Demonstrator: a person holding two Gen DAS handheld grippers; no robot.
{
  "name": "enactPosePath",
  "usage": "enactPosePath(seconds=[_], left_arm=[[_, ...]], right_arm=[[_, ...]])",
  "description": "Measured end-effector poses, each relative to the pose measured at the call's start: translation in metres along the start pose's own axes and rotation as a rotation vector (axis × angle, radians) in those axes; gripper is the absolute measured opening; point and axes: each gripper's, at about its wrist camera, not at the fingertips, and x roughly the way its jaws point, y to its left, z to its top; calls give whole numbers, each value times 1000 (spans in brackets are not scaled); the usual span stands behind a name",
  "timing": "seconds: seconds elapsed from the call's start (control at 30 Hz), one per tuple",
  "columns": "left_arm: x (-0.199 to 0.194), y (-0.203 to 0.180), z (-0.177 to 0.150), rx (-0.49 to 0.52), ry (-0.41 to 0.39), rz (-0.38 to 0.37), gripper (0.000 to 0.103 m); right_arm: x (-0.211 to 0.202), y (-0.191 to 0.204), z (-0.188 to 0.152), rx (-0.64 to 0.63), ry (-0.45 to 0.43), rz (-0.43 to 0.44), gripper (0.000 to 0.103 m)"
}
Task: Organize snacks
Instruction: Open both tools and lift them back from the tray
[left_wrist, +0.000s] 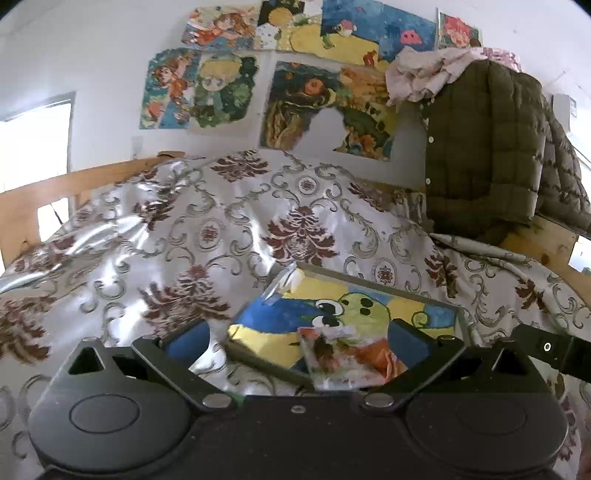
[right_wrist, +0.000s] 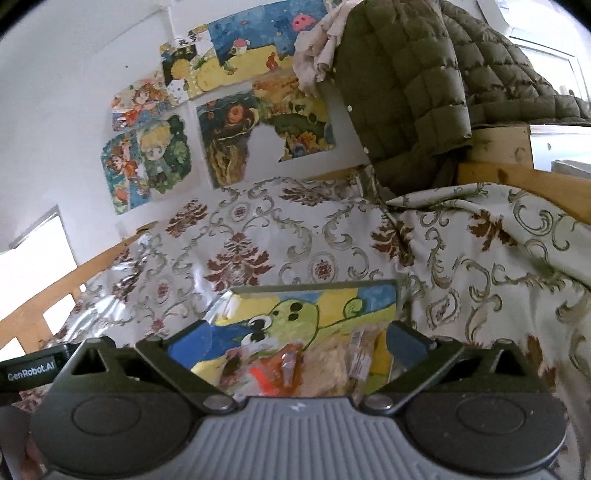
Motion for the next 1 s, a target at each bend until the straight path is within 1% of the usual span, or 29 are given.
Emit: enactPosePath(seconds=[0.1, 0.17, 0.43, 0.6, 0.7, 0.83, 0.93, 1.0], left_arm=[[-19, 7, -6, -9, 14, 16, 102], [-33, 12, -11, -12, 8, 22, 102], [-79, 33, -33, 34, -4, 50, 102], [-109, 47, -49, 5, -25, 56, 102], [-123, 52, -62, -6, -32, 66, 102], [-133, 61, -77, -35, -3, 70, 102], [-138, 68, -79, -83, 1, 68, 102], [-142, 70, -81, -95, 4, 63, 102]], right_arm=[[-19, 9, -8, -33, 1, 3, 103], [-33, 16, -16, -51, 2, 2, 103], [-75, 37, -41, -87, 21, 20, 103], [-96, 45, -54, -74, 31, 27, 103], [-107, 51, -63, -91, 35, 31, 103], [-119, 59, -76, -110, 48, 25, 103], [-124, 61, -86, -108, 73, 18, 103], [-125, 63, -92, -116, 97, 4, 103]])
